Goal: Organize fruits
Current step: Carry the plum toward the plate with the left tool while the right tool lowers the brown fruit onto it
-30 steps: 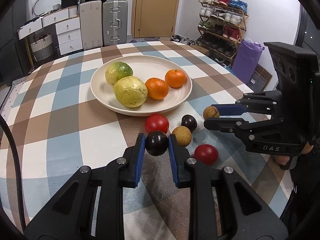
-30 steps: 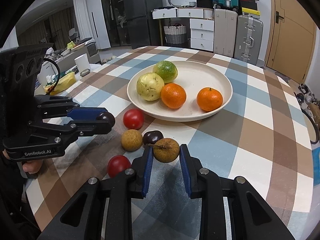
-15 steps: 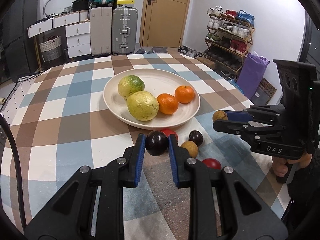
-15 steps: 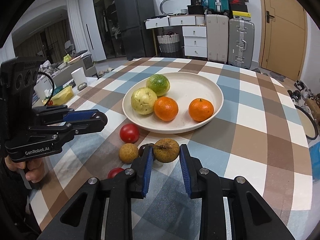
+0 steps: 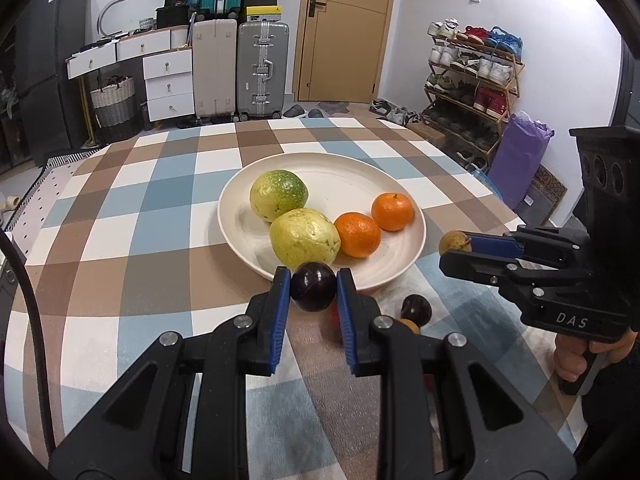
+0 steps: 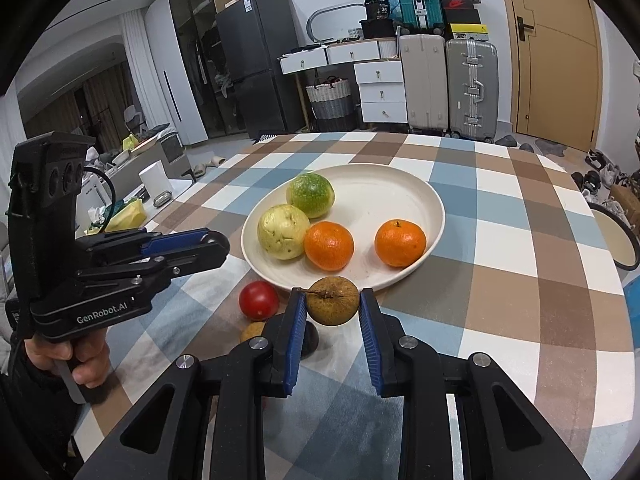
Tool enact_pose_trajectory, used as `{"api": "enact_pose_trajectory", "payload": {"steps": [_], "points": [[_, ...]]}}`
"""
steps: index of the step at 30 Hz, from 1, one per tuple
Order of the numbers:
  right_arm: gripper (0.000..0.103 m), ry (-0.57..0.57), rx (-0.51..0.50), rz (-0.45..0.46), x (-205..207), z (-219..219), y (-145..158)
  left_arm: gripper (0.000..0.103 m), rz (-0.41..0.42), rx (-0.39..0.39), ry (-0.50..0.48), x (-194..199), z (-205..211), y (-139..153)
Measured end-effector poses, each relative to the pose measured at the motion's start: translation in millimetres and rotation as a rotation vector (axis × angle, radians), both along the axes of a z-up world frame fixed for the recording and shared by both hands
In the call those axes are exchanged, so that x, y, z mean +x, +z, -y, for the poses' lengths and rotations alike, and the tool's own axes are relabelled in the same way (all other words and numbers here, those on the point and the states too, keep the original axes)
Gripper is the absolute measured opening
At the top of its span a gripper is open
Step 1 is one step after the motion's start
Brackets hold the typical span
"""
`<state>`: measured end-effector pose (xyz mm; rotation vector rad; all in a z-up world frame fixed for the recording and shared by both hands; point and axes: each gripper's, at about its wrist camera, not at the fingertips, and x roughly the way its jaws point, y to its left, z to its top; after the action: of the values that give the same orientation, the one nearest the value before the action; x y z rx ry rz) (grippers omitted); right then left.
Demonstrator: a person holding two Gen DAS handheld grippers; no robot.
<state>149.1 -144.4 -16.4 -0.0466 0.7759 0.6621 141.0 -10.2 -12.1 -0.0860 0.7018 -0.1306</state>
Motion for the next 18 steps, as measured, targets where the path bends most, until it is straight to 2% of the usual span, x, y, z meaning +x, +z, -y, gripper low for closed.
{"api": "enact_pose_trajectory", "payload": {"steps": [18], "points": [[0.028,-0.022,0.017,-0.035,29.7,-6.4,-7.1,0.021,-0.017,0.005,0.027,37.4,-4.5,-9.2]]}}
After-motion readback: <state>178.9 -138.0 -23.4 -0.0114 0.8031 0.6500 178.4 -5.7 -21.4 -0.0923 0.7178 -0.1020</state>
